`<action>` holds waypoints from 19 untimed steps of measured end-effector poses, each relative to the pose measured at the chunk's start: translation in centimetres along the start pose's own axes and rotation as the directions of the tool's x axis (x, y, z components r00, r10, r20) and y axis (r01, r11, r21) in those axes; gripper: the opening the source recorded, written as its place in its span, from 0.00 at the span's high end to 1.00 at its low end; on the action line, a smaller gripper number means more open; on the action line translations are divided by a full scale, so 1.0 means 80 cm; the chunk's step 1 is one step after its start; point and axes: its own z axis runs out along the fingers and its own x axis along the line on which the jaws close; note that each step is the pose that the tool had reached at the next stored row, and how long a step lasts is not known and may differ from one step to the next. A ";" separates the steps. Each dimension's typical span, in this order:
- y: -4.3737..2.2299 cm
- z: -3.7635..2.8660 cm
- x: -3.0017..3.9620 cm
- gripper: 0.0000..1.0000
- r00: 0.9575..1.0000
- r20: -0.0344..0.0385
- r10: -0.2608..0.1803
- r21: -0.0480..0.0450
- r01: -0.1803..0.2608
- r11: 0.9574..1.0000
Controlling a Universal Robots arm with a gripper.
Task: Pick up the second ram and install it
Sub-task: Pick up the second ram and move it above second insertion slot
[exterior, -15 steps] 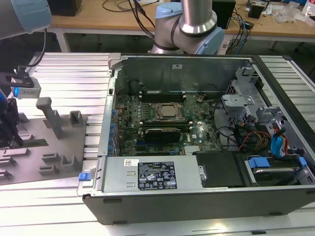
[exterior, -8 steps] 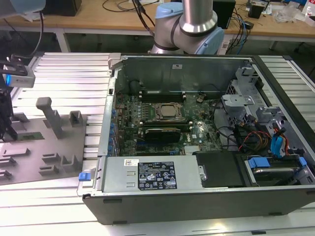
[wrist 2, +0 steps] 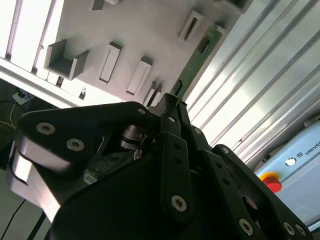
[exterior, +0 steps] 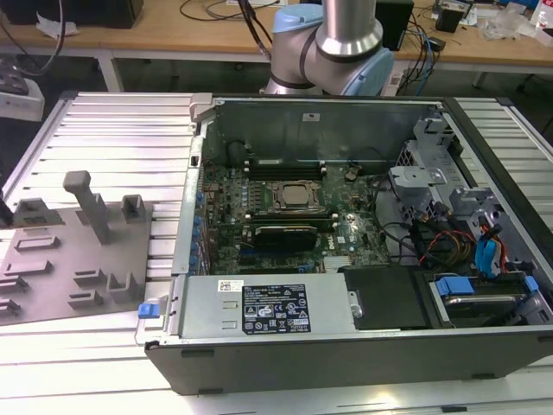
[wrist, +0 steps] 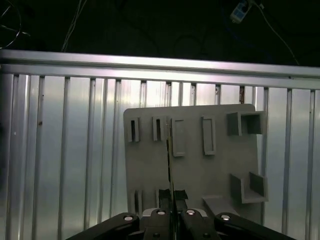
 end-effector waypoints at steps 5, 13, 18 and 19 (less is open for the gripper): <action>0.0008 -0.0318 -0.0026 0.86 1.000 0.000 0.000 0.000 0.000 1.000; 0.0019 -0.0742 -0.0055 0.86 1.000 0.000 0.000 0.000 0.000 1.000; 0.0023 -0.0853 -0.0058 0.86 1.000 0.001 0.000 0.000 0.000 1.000; 0.0023 -0.0854 -0.0059 0.86 1.000 0.001 0.000 0.000 0.000 1.000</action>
